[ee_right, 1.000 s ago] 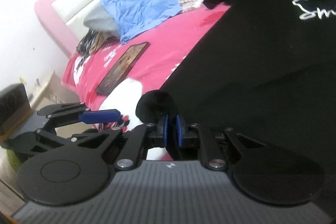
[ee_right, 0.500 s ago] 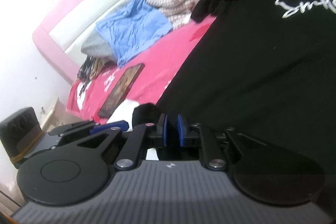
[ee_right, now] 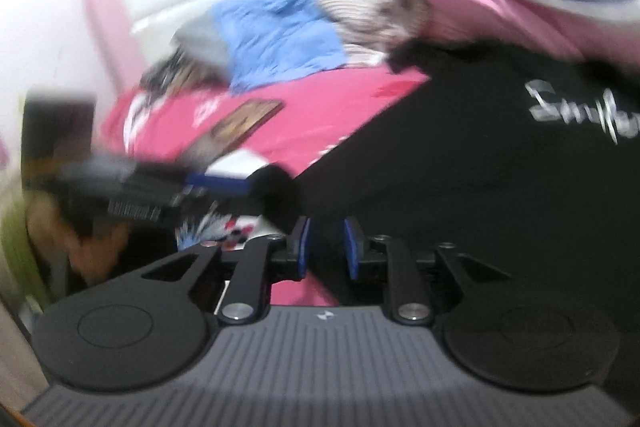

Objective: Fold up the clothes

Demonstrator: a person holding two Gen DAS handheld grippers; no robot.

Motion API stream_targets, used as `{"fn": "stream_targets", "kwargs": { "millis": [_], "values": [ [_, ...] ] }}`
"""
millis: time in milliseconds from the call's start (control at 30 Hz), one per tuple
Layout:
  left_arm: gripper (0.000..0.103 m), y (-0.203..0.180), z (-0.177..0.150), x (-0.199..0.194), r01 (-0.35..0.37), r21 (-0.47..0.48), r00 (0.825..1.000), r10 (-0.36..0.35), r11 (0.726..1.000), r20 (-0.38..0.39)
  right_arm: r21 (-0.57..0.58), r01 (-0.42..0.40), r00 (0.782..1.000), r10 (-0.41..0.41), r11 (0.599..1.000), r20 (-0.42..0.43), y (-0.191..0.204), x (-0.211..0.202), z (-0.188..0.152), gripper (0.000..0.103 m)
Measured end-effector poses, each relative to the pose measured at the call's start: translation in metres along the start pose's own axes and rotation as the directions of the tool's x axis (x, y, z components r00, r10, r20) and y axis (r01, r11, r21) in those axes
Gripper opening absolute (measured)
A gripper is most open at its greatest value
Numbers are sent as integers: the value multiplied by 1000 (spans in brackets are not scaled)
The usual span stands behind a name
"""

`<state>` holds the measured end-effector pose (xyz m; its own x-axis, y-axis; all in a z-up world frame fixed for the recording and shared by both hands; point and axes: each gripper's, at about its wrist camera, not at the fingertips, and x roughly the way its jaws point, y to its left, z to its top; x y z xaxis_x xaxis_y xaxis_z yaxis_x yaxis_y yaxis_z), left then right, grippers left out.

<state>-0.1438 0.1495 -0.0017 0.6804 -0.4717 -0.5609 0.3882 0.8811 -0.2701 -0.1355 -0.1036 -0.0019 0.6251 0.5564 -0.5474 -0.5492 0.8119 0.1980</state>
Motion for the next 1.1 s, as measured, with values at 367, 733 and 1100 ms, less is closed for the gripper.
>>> {"fn": "stream_targets", "kwargs": {
  "millis": [367, 733, 1100],
  "values": [
    [45, 4, 1, 2, 13, -15, 1000, -13, 1000, 4, -414, 146, 986, -168, 898, -16, 49, 37, -1, 24],
    [45, -12, -5, 0, 75, 117, 996, -80, 990, 40, -434, 192, 978, -210, 880, 6, 54, 23, 7, 2],
    [36, -30, -6, -7, 103, 240, 989, -125, 965, 76, -453, 67, 995, -90, 889, -30, 59, -14, 17, 1]
  ]
}}
